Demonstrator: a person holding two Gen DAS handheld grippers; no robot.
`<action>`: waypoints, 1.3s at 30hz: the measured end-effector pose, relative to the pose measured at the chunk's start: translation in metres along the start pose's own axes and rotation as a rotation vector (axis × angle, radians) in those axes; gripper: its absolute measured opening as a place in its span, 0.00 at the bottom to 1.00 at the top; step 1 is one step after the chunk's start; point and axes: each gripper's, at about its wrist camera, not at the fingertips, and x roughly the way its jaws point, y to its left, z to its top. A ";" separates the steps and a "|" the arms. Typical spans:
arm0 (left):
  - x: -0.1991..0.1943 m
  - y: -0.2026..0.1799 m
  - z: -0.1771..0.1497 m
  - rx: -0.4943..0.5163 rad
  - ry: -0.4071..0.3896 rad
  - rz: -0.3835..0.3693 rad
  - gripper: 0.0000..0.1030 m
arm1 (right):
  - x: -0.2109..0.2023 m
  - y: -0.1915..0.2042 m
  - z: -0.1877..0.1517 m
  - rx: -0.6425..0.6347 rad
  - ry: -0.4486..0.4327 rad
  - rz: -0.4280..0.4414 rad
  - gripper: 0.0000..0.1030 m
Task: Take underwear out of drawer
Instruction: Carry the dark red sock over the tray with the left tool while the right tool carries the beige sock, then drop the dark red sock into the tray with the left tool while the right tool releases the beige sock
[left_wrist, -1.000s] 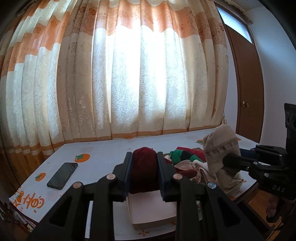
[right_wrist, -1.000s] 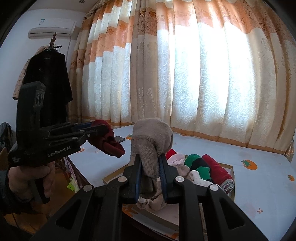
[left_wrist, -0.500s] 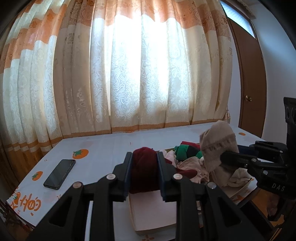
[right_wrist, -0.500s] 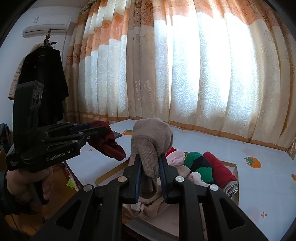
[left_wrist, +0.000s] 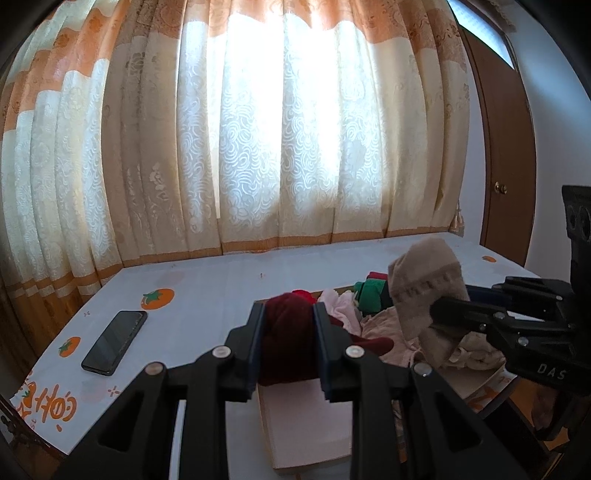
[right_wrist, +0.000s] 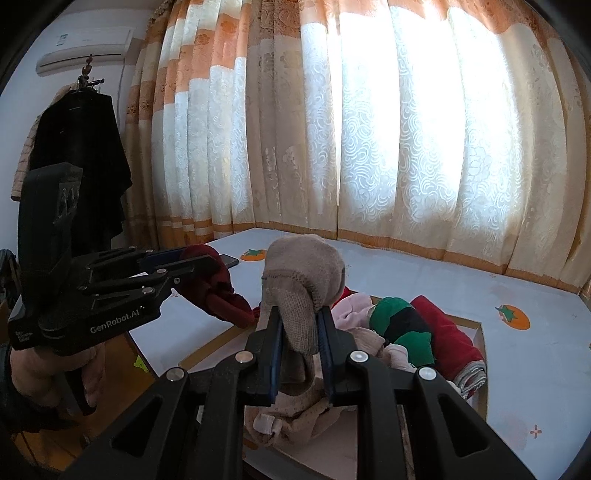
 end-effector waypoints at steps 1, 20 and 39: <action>0.001 0.000 0.000 0.001 0.004 0.000 0.22 | 0.002 -0.001 0.001 0.001 0.006 0.000 0.19; 0.035 -0.006 -0.021 0.048 0.134 -0.004 0.22 | 0.070 0.001 0.001 0.056 0.246 0.052 0.19; 0.057 -0.015 -0.044 0.117 0.245 -0.031 0.23 | 0.105 0.004 -0.014 0.058 0.342 0.046 0.19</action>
